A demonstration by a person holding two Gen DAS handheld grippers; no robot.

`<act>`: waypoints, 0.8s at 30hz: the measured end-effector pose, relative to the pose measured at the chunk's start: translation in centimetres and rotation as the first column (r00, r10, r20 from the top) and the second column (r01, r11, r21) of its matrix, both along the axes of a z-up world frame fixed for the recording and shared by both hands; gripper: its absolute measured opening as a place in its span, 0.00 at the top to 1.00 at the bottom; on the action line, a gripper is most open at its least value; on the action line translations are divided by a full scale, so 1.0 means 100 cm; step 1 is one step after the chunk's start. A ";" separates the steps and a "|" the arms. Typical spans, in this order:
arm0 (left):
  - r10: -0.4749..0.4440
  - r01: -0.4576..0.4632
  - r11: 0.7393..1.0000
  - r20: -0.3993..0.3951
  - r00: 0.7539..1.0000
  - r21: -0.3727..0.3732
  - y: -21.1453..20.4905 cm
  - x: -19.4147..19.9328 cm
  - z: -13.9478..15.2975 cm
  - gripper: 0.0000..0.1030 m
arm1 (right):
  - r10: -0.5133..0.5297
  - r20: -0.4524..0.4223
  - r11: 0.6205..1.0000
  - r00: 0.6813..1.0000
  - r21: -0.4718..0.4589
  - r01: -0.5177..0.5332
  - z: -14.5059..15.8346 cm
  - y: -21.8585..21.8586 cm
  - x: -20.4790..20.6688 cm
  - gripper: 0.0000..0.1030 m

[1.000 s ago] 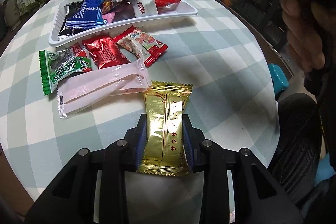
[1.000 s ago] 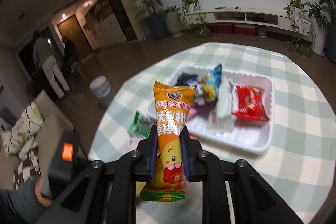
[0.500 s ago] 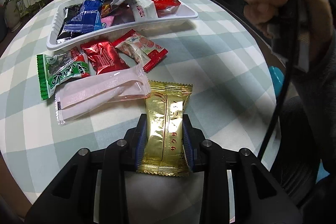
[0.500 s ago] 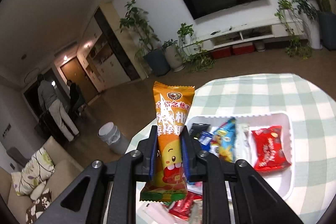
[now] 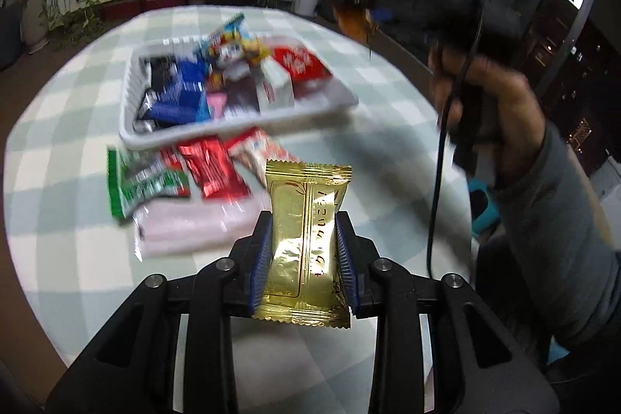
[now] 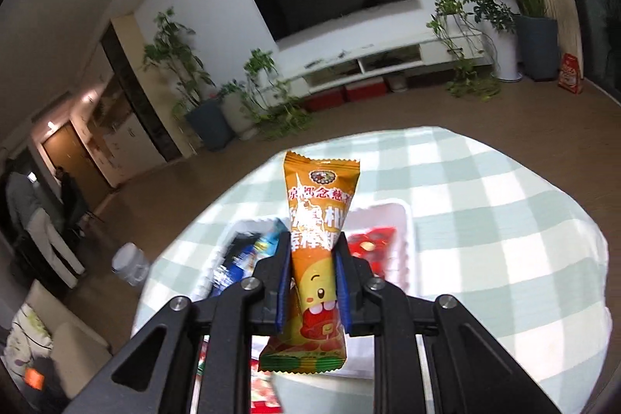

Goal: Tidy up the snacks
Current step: 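Carry the gold and orange packets over the tray and release them inside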

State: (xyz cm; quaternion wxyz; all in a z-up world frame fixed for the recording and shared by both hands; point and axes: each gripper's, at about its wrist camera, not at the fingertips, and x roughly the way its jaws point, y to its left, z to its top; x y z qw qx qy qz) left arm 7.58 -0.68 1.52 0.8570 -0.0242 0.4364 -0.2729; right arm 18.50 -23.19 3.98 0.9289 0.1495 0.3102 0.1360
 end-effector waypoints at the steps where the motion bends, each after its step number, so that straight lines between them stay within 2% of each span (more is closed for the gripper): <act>1: 0.011 -0.011 1.000 0.009 1.000 -0.010 0.005 0.009 0.010 0.72 | -0.001 -0.012 1.000 1.000 -0.016 0.001 -0.003 0.001 0.002 0.79; 4: 0.059 -0.060 0.998 0.042 0.997 0.005 0.016 0.047 0.032 0.72 | 0.010 -0.043 0.999 0.999 -0.051 -0.012 -0.011 0.009 0.008 0.79; 6: 0.101 -0.104 0.993 0.066 0.993 0.048 0.021 0.081 0.037 0.72 | 0.016 -0.056 0.997 0.998 -0.076 -0.021 -0.016 0.013 0.011 0.79; 12: 0.283 -0.289 0.954 0.075 0.956 0.076 0.033 0.170 0.021 0.72 | 0.037 -0.096 0.991 0.995 -0.126 -0.049 -0.032 0.032 0.027 0.79; 15: 0.285 -0.291 0.951 0.067 0.956 0.103 0.021 0.194 0.006 0.72 | 0.037 -0.124 0.983 0.992 -0.175 -0.058 -0.043 0.044 0.038 0.79; 19: 0.253 -0.259 0.957 0.063 0.965 0.130 -0.004 0.209 -0.013 0.71 | 0.032 -0.148 0.960 0.988 -0.272 -0.072 -0.059 0.059 0.046 0.78; 21: 0.254 -0.261 0.954 0.063 0.965 0.146 -0.009 0.212 -0.021 0.70 | 0.025 -0.144 0.956 0.989 -0.286 -0.065 -0.061 0.058 0.048 0.78; 22: 0.259 -0.266 0.952 0.061 0.964 0.153 -0.010 0.210 -0.023 0.63 | 0.021 -0.145 0.959 0.989 -0.278 -0.061 -0.062 0.056 0.049 0.77; 23: 0.267 -0.272 0.949 0.054 0.962 0.157 -0.008 0.211 -0.026 0.50 | 0.015 -0.147 0.962 0.989 -0.268 -0.055 -0.062 0.053 0.050 0.77; 24: 0.275 -0.280 0.947 0.054 0.960 0.158 -0.006 0.211 -0.028 0.44 | 0.010 -0.150 0.963 0.989 -0.264 -0.050 -0.064 0.052 0.052 0.75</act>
